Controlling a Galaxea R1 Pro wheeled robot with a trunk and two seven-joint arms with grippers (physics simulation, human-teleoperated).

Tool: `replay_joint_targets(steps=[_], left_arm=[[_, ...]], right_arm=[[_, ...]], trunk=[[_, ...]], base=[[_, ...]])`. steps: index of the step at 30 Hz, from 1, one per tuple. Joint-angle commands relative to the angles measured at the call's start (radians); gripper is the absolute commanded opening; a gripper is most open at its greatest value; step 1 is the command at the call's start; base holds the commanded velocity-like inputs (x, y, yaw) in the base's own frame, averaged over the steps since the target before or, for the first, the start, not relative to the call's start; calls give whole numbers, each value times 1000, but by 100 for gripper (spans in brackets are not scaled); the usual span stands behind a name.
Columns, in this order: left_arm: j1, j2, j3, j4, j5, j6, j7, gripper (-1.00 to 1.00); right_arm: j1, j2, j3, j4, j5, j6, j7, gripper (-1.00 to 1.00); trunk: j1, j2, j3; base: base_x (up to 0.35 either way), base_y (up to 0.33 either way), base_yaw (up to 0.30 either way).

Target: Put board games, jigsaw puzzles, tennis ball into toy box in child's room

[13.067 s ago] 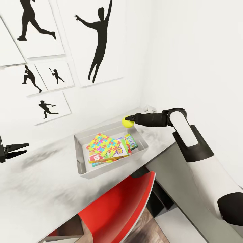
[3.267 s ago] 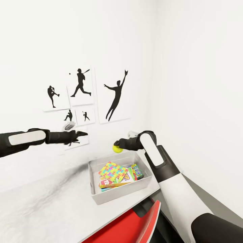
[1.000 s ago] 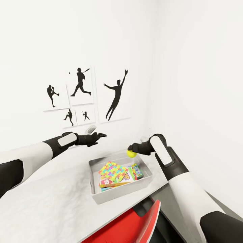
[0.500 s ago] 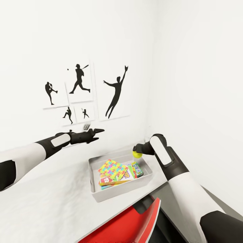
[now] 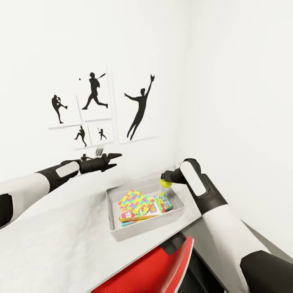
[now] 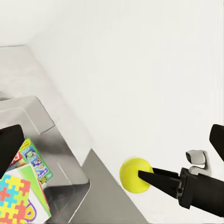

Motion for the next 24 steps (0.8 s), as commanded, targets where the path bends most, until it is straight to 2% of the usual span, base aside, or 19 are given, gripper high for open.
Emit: replay_joint_targets(steps=[1, 3, 9, 11, 14, 17, 21, 24], left_arm=[[-2, 1, -8, -1, 10, 5, -14, 100], [-2, 3, -12, -1, 1, 5, -46, 100], [-2, 11, -21, -1, -36, 5, -77, 100], [-2, 14, -22, -1, -40, 5, -92, 100], [2, 21, -24, -2, -44, 5, -133, 100], [7, 37, -25, -3, -47, 5, -196, 100], [10, 51, -26, -4, -48, 5, -253, 100], [10, 60, -27, -4, -49, 5, -269, 100]], right_arm=[[-2, 0, 1, -1, -12, 1, -13, -100], [-2, -1, 2, 0, -12, 1, -13, -100], [-2, -3, 4, 7, -8, 1, -13, -100], [-2, -4, 4, 13, 13, 1, -11, -100], [-2, -4, 3, 17, 67, 1, -7, -100], [-1, -3, 3, 19, 109, 1, -1, -100], [-1, 0, 3, 20, 122, 1, 2, -100], [-1, 0, 3, 24, 124, 0, 2, -100]], trunk=[[1, -3, -4], [1, -3, -7], [1, -3, -17], [1, -3, -21], [1, -3, -26], [1, -3, -31], [1, -3, -37], [1, -3, -42]], base=[[0, 0, 0], [0, 0, 0], [0, 0, 0], [0, 0, 0], [0, 0, 0], [0, 0, 0], [0, 0, 0], [0, 0, 0]])
